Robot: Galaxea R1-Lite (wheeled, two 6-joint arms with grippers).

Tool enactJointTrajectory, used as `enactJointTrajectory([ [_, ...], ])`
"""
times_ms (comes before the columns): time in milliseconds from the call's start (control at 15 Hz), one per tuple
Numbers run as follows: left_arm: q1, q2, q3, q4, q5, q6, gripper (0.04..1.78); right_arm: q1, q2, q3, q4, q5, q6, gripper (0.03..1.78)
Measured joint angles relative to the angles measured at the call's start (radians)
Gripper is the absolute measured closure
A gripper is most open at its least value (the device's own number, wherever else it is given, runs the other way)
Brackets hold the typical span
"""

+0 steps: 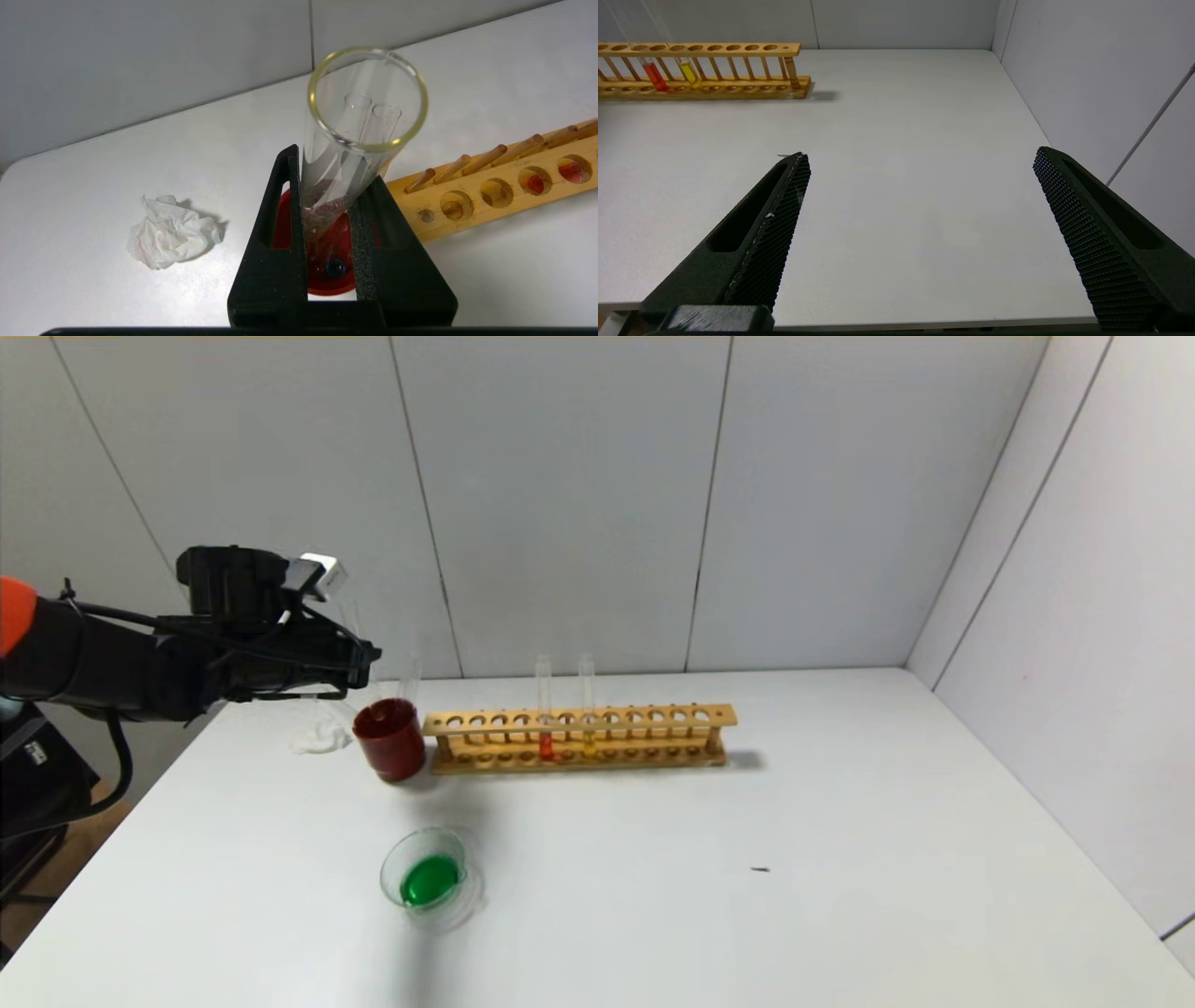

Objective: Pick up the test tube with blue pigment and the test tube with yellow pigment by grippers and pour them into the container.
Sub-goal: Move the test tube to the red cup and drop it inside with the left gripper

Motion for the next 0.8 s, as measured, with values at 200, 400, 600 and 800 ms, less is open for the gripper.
enactJointTrajectory([
  [200, 0.006, 0.010, -0.050, 0.087, -0.002, -0.002, 1.51, 0.000, 0.000, 0.000, 0.000, 0.000, 0.000, 0.06],
  [400, 0.009, 0.025, -0.085, 0.120, -0.003, -0.003, 1.51, 0.000, 0.000, 0.000, 0.000, 0.000, 0.000, 0.06],
  [600, 0.012, 0.040, -0.116, 0.153, -0.023, -0.029, 1.51, 0.000, 0.000, 0.000, 0.000, 0.000, 0.000, 0.06],
  [800, 0.016, 0.057, -0.134, 0.169, -0.063, -0.035, 1.51, 0.000, 0.000, 0.000, 0.000, 0.000, 0.000, 0.06],
])
